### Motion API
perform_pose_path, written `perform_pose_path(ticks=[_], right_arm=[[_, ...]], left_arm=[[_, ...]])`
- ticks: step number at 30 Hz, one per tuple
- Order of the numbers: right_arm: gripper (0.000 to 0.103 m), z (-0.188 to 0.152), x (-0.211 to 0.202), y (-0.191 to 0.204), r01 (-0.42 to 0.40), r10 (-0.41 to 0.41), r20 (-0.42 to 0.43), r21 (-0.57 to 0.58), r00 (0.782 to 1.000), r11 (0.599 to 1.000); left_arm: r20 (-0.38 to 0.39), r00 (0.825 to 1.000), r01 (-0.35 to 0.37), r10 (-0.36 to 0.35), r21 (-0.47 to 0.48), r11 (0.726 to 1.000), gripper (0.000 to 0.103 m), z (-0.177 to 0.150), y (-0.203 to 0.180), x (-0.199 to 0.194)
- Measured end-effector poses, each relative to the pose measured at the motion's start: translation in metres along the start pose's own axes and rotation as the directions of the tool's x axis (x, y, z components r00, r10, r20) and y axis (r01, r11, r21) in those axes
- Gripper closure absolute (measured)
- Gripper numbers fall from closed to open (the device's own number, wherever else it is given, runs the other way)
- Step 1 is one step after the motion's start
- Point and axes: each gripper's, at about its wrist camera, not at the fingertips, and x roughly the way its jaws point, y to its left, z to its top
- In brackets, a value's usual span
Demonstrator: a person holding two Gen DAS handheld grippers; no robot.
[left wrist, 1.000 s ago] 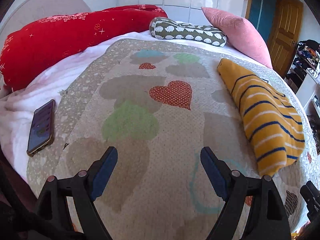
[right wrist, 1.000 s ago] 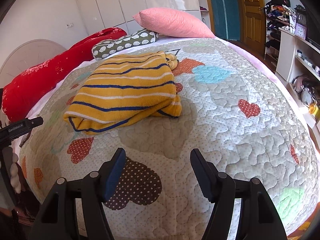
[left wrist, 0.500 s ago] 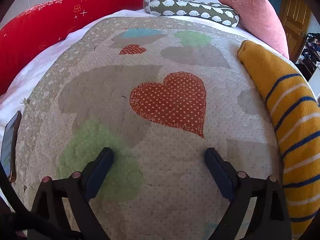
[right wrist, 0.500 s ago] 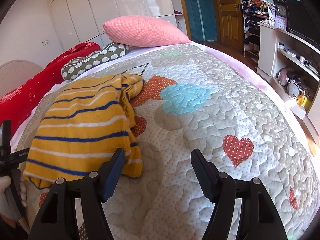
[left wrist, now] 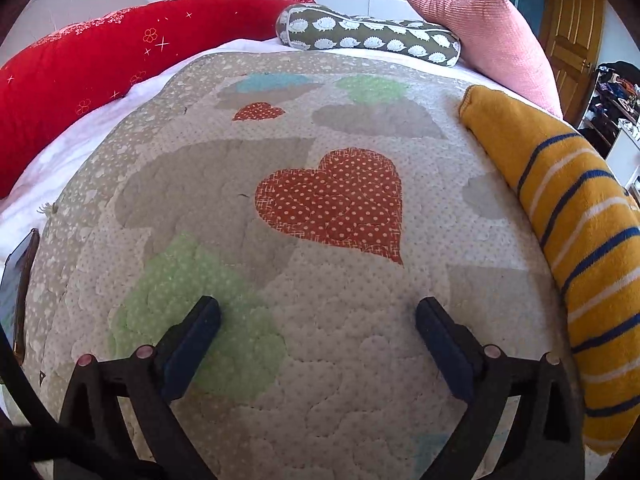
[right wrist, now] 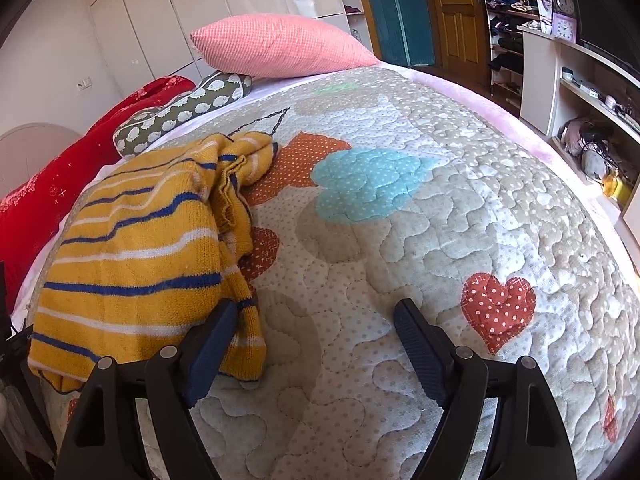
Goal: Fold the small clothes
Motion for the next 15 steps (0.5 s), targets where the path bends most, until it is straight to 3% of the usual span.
perform_pose_path(ticks=[15], right_arm=[[0.017,-0.0008,0.0011,-0.0005,-0.01,0.01,0.004,0.001,1.0,1.0]], left_arm=[[0.0,1.0,-0.002,0.002,0.001,1.0,0.004,-0.0001,0.0002,0.0007]])
